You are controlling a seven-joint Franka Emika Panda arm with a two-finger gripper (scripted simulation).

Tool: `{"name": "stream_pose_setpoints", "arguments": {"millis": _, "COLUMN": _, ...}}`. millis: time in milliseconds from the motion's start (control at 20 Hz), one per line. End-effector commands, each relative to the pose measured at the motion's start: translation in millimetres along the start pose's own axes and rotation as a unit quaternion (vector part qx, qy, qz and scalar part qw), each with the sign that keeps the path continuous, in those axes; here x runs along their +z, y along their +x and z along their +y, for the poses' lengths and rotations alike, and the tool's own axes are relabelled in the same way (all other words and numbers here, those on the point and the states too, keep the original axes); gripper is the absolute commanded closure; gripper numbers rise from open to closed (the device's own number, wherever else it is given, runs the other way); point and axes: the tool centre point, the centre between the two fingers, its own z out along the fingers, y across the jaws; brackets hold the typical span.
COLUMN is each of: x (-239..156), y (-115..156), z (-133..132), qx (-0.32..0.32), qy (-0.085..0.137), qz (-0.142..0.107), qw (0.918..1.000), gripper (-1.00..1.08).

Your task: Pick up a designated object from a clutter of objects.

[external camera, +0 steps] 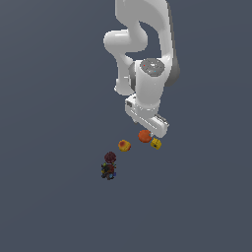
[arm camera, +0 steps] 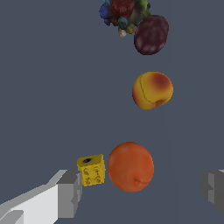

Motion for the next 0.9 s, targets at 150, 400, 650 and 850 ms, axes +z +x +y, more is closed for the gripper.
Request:
{"name": "stream_pose_setpoints", "arguments": {"millis": 150, "x": 22, "y": -17, "z": 2, "qx": 0.055, "qy": -0.002, "qz": 0.003, "qw": 0.9985, "gripper": -0.92}}
{"name": "stream_pose_setpoints", "arguments": {"millis": 400, "x": 37, "y": -29, "z": 4, "qx": 0.093, "qy": -0.003, "qz": 0.005, "qw": 0.9956, "gripper": -0.92}}
{"name": "stream_pose_setpoints", "arguments": {"millis": 650, "x": 46, "y": -36, "z": 7, "qx": 0.118, "qy": -0.004, "qz": 0.007, "qw": 0.993, "gripper": -0.92}}
{"name": "stream_pose_setpoints", "arguments": {"millis": 850, "x": 50, "y": -39, "z": 8, "qx": 0.128, "qy": -0.004, "qz": 0.008, "qw": 0.9917, "gripper": -0.92}}
